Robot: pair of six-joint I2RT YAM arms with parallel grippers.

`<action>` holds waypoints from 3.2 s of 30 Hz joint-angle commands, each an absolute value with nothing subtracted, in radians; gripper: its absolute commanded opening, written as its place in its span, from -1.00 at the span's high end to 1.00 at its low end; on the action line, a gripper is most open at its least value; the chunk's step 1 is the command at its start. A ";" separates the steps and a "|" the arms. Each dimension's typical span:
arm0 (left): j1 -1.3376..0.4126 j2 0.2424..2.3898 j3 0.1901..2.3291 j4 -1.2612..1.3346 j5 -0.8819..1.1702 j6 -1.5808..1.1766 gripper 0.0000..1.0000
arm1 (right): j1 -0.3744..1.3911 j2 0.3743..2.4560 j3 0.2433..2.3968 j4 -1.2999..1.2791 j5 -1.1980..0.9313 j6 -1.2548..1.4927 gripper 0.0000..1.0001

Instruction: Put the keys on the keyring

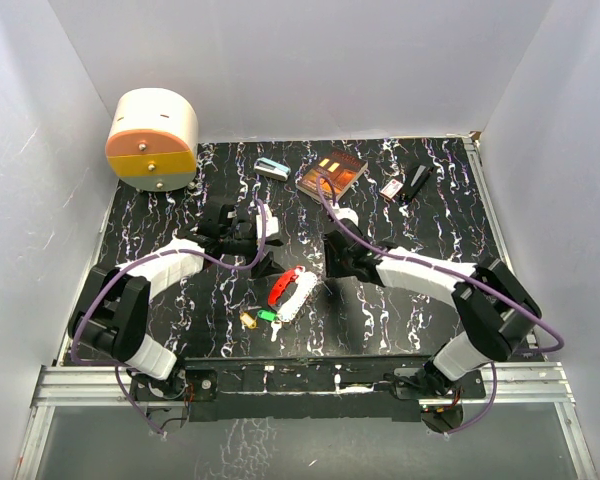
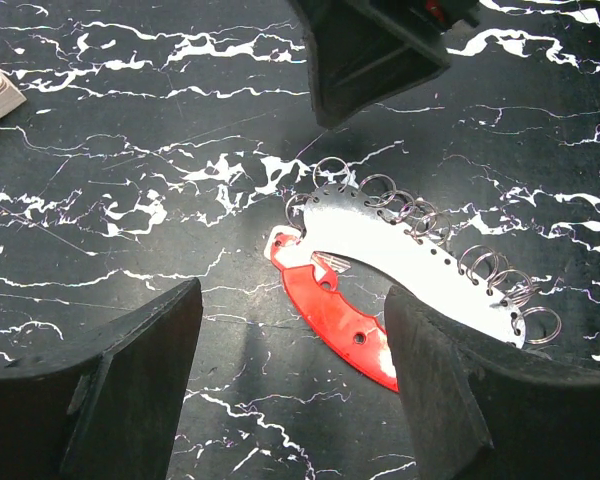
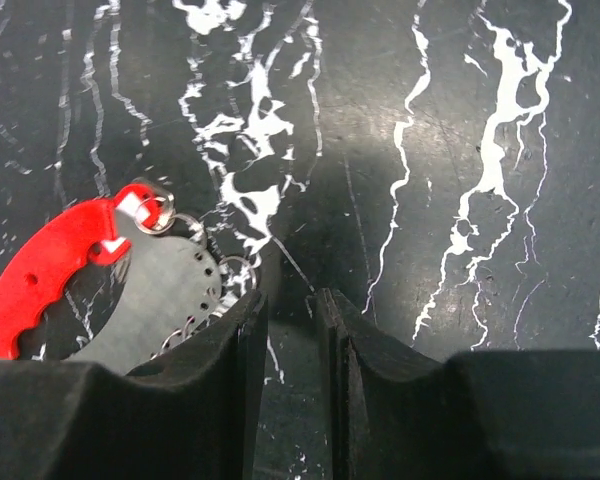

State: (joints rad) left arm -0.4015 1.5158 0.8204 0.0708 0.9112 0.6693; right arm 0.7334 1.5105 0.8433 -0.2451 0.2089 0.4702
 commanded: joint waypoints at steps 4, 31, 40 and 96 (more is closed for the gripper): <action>-0.399 1.503 0.832 0.074 0.953 0.676 -0.44 | 0.701 1.585 0.900 -0.227 0.103 0.612 0.34; -0.399 1.487 0.797 0.103 0.944 0.679 -0.45 | 0.668 1.598 0.837 -0.146 0.009 0.749 0.23; -0.399 1.487 0.800 0.109 0.943 0.667 -0.64 | 0.661 1.614 0.818 -0.108 -0.019 0.763 0.27; -0.409 1.496 0.909 0.337 1.169 0.294 -0.83 | 0.659 1.143 0.630 0.479 -0.235 0.424 0.85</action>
State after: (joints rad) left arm -0.4023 1.5158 0.9165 0.2924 1.1152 0.3378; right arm 0.6518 1.1797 0.6243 0.3126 -0.2073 0.4023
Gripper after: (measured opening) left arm 0.922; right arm 0.087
